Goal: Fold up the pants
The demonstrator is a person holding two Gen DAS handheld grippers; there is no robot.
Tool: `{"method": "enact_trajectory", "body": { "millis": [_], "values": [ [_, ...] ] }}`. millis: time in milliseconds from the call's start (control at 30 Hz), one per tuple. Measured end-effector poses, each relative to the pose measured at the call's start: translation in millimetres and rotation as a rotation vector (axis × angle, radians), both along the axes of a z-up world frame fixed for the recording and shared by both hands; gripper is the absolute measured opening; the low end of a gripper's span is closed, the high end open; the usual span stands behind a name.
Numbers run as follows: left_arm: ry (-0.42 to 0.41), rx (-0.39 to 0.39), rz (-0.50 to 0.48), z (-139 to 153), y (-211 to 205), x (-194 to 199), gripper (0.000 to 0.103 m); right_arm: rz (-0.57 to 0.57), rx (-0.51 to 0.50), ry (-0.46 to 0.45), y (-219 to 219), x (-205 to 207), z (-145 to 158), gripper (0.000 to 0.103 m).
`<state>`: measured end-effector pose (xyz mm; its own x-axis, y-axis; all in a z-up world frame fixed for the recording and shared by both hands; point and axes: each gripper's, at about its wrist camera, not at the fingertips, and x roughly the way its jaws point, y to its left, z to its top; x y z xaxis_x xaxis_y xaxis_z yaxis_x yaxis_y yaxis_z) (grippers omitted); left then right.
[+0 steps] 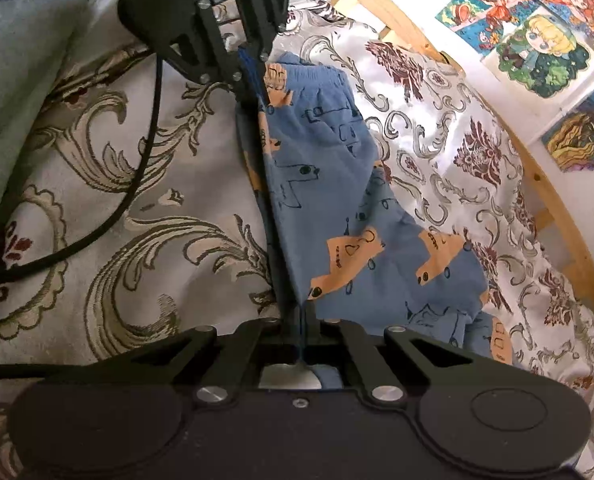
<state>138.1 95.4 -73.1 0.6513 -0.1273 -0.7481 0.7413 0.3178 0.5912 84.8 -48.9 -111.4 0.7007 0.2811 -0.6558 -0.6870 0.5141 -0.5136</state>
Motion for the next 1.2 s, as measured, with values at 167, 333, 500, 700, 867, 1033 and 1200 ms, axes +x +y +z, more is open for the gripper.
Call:
{"method": "enact_trajectory", "body": {
  "millis": [167, 333, 500, 700, 867, 1033, 1200],
  "values": [
    [0.020, 0.021, 0.002, -2, -3, 3, 0.005, -0.012, 0.034, 0.049, -3, 5, -5, 0.008],
    [0.198, -0.201, 0.159, 35, -1, 20, 0.040, -0.119, 0.225, 0.121, -54, 18, 44, 0.078],
    [0.201, -0.490, 0.280, 67, -49, 17, 0.079, -0.405, 0.420, 0.258, -159, 59, 83, 0.098],
    [0.116, -0.515, 0.230, 44, -174, 5, 0.084, -0.687, 0.654, 0.345, -263, 97, 81, 0.102],
    [0.039, -0.394, 0.123, 11, -257, 4, 0.028, -0.723, 0.760, 0.329, -294, 109, 71, 0.102],
    [0.091, -0.344, 0.216, -14, -274, 28, 0.021, -0.696, 0.802, 0.376, -305, 129, 59, 0.096],
    [0.090, -0.314, 0.274, -27, -261, 32, 0.022, -0.735, 0.839, 0.414, -308, 169, 47, 0.085]
  ]
}}
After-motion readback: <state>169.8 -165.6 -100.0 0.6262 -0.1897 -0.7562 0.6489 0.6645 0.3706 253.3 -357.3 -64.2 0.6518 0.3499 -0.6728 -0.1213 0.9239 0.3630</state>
